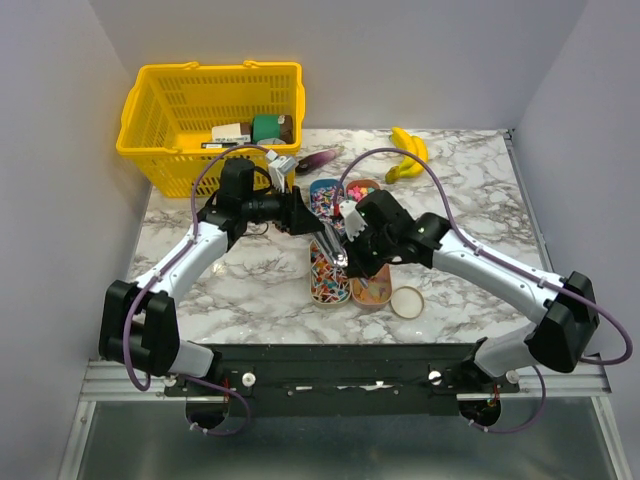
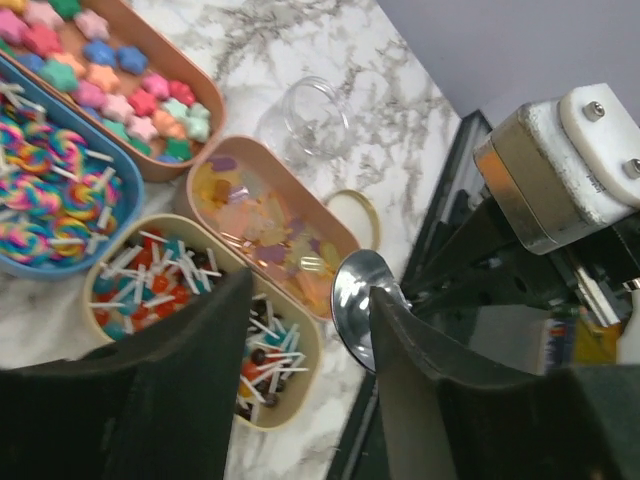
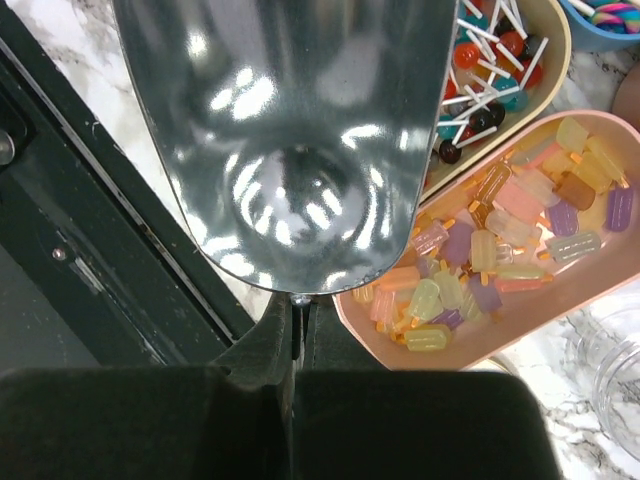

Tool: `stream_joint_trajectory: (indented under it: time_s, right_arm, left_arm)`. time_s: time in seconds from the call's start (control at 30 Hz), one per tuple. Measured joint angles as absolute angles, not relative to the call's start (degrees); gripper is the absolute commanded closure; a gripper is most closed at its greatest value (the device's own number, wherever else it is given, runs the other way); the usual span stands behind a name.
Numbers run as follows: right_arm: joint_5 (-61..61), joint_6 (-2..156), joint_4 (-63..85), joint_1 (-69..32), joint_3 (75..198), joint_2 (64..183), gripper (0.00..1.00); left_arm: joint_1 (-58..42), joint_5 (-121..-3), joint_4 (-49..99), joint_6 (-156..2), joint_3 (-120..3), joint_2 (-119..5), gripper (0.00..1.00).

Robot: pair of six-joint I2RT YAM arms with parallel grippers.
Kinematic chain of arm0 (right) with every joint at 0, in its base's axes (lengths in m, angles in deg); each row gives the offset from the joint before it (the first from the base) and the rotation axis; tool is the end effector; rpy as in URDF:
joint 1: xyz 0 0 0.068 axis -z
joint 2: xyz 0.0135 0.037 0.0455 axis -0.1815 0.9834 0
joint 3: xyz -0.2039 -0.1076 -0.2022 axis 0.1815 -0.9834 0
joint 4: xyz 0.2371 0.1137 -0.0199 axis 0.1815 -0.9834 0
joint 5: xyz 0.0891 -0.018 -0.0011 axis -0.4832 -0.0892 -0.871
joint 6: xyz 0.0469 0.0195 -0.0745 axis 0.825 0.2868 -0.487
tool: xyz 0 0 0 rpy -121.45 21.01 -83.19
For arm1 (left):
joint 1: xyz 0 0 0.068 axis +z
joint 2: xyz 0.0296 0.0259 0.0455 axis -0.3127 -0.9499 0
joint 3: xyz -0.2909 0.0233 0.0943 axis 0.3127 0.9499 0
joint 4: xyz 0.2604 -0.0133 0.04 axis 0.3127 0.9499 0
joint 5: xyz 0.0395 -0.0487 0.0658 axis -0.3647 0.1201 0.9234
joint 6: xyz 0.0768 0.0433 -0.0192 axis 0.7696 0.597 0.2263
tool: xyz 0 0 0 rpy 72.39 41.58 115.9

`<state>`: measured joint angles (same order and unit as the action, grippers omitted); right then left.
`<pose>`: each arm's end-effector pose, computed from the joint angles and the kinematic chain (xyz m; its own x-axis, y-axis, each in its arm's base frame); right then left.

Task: Pack the candies
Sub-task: Pick up the spatula from the center of the board.

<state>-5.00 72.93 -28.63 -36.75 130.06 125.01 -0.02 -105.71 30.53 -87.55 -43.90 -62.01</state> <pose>0.2092 0.2519 0.2903 -0.5826 -0.5567 -0.5922 -0.7769 0.5954 0.2045 0.2963 -0.1645 0.3136 -0.7098 -0.0092 -0.7043 0.6458 0.3906 -0.6560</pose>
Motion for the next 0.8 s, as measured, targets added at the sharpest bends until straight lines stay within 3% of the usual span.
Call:
stream_joint_trajectory:
  time_s: [0.1, 0.2, 0.23, 0.3, 0.33, 0.43, 0.57, 0.67, 0.7, 0.8]
  right_arm:
    - [-5.04, 72.21, -29.72, -36.75, 130.06, 124.25, 0.99]
    - [-5.17, 71.45, -30.75, -36.9, 130.06, 123.88, 0.99]
    - [-5.3, 71.27, -31.04, -36.92, 130.06, 123.86, 0.99]
    - [-5.37, 71.1, -31.41, -36.92, 130.06, 123.79, 0.99]
    - [-5.3, 71.03, -31.63, -36.92, 130.06, 123.55, 0.99]
    - [-4.56, 71.05, -31.71, -36.9, 129.62, 122.19, 0.99]
    - [-2.29, 71.51, -31.01, -36.99, 127.81, 117.19, 0.99]
    - [-0.3, 72.28, -29.72, -37.05, 125.99, 113.34, 0.86]
    - [0.36, 72.65, -29.09, -37.07, 125.25, 112.23, 0.67]
    - [2.15, 73.46, -27.21, -37.09, 123.39, 109.58, 0.41]
  left_arm:
    - [-0.02, -108.18, 33.24, -85.01, -44.05, -62.32, 0.28]
    - [-0.02, -109.73, 34.82, -83.81, -44.14, -62.56, 0.37]
    - [-0.04, -110.08, 35.39, -83.48, -44.23, -62.73, 0.49]
    - [-0.26, -110.56, 36.63, -83.16, -44.6, -63.12, 0.61]
    - [-0.35, -111.13, 37.18, -82.87, -44.86, -63.43, 0.76]
    - [-1.02, -112.4, 39.01, -82.37, -45.95, -64.5, 1.0]
    - [-1.48, -112.84, 41.2, -83.48, -46.92, -65.97, 1.0]
    - [-1.7, -114.43, 42.97, -85.39, -48.51, -67.54, 1.0]
    - [-1.81, -114.74, 43.19, -86.06, -48.97, -67.87, 1.0]
    - [-2.05, -115.55, 43.65, -88.53, -49.87, -67.89, 1.0]
